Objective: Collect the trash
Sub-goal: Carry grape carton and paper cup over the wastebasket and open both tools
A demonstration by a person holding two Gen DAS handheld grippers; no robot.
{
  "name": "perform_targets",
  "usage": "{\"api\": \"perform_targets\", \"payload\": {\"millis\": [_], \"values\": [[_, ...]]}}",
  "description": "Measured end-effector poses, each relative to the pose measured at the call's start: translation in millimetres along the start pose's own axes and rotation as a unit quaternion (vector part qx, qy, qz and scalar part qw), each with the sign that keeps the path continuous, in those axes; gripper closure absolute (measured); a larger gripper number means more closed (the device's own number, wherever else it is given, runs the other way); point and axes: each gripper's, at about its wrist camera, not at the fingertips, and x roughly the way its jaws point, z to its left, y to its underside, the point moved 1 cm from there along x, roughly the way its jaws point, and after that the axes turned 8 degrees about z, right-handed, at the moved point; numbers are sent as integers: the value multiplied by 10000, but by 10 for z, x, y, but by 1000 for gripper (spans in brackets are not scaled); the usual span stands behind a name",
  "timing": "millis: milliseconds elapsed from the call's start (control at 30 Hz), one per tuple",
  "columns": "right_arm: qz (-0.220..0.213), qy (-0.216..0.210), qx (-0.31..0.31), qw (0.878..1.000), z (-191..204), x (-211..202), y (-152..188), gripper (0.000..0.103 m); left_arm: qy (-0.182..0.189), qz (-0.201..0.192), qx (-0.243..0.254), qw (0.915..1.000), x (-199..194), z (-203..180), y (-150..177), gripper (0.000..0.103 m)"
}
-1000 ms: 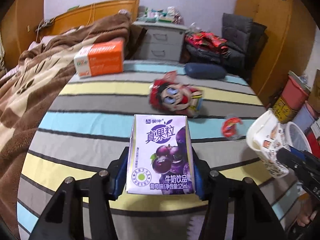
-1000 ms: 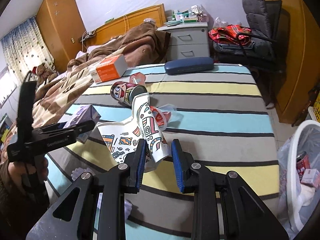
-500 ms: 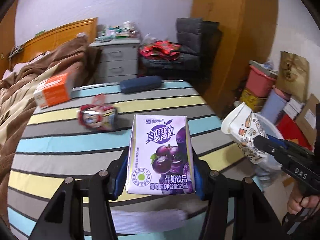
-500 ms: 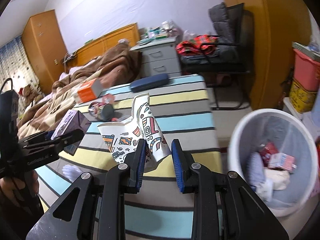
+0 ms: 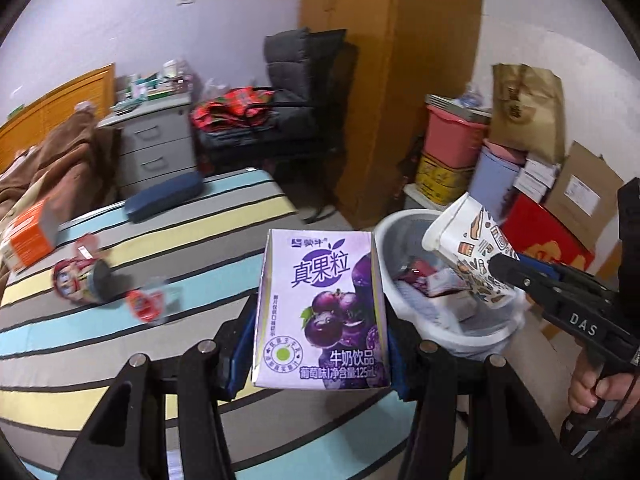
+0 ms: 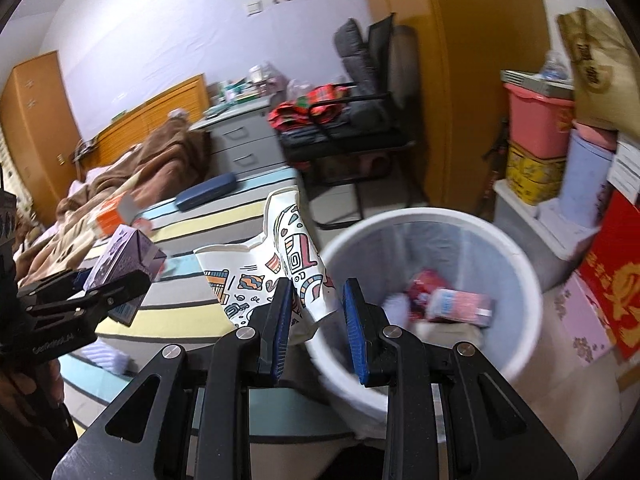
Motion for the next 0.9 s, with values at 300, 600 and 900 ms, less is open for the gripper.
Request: {"api": "perform_targets", "payload": {"millis": [300, 600, 900], "values": [[53, 436, 296, 9986, -392, -31, 45, 76, 319, 140, 393, 9986, 226, -531, -105, 47], [276, 803, 393, 9956, -678, 86, 59, 76, 634, 348, 680, 9951, 470, -923, -162, 47], [605, 912, 454, 9930, -820, 251, 59, 75, 781, 552, 772, 9924, 694, -1096, -162, 46]]}}
